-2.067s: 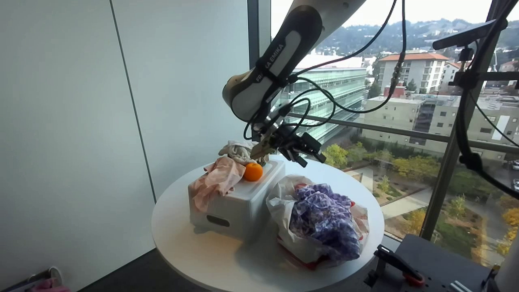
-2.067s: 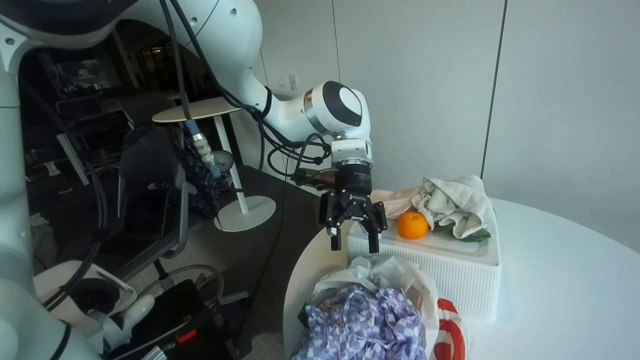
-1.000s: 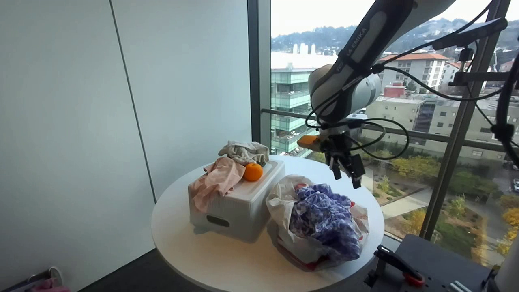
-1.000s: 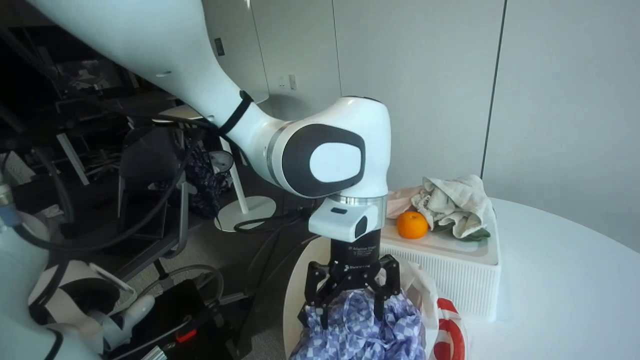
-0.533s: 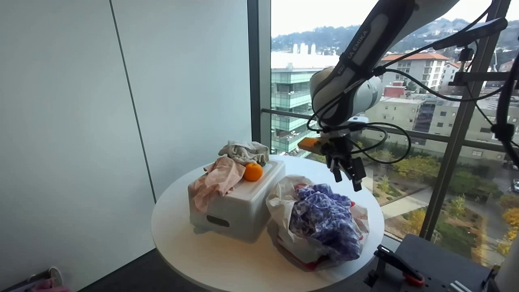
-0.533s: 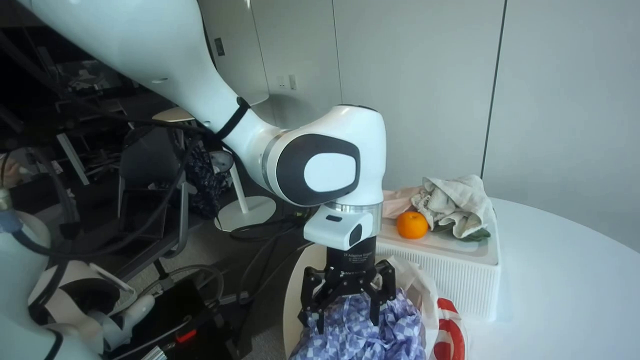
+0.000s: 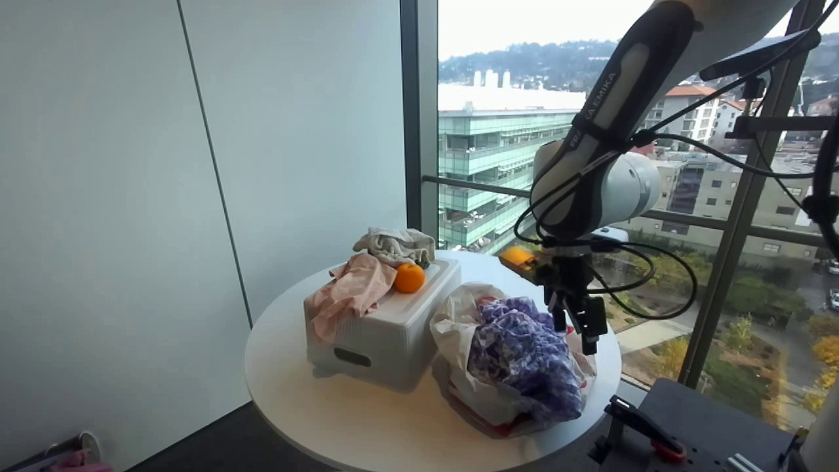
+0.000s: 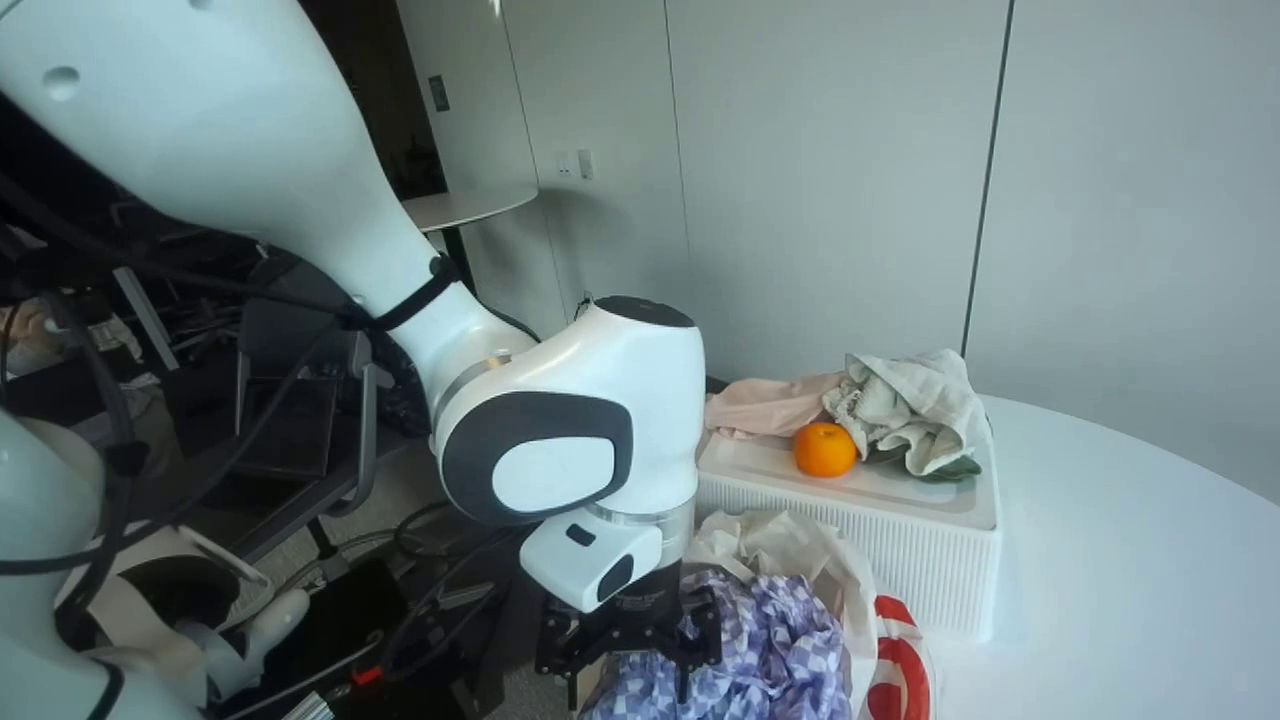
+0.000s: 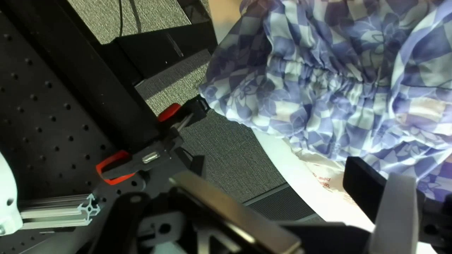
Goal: Put the blue and purple clothes in the plastic bag
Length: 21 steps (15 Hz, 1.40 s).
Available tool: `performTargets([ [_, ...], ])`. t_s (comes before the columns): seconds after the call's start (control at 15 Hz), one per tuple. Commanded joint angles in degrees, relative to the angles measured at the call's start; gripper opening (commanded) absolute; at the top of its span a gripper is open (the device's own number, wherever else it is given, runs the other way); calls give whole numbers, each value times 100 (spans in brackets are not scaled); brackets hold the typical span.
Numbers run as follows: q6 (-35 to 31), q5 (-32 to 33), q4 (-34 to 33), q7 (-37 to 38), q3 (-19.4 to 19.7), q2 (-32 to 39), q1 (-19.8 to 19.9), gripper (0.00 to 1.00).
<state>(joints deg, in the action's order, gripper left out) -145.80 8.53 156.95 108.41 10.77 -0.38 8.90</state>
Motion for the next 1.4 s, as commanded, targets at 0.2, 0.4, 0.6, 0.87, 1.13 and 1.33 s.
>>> performTargets([
  [0.2,-1489,-1128,228,-195,-300,295,-187,100],
  [0.4,-2101,-1177,203,19,-381,652,-339,100],
  [0.6,-2287,-981,196,199,-194,1035,-536,100],
  [0.87,-3013,-1228,190,-100,-105,1558,-770,100],
  [1.13,-3789,-1505,184,-380,2,2057,-1047,100],
  [1.33,-4218,-1892,176,-719,-29,2333,-1139,66],
])
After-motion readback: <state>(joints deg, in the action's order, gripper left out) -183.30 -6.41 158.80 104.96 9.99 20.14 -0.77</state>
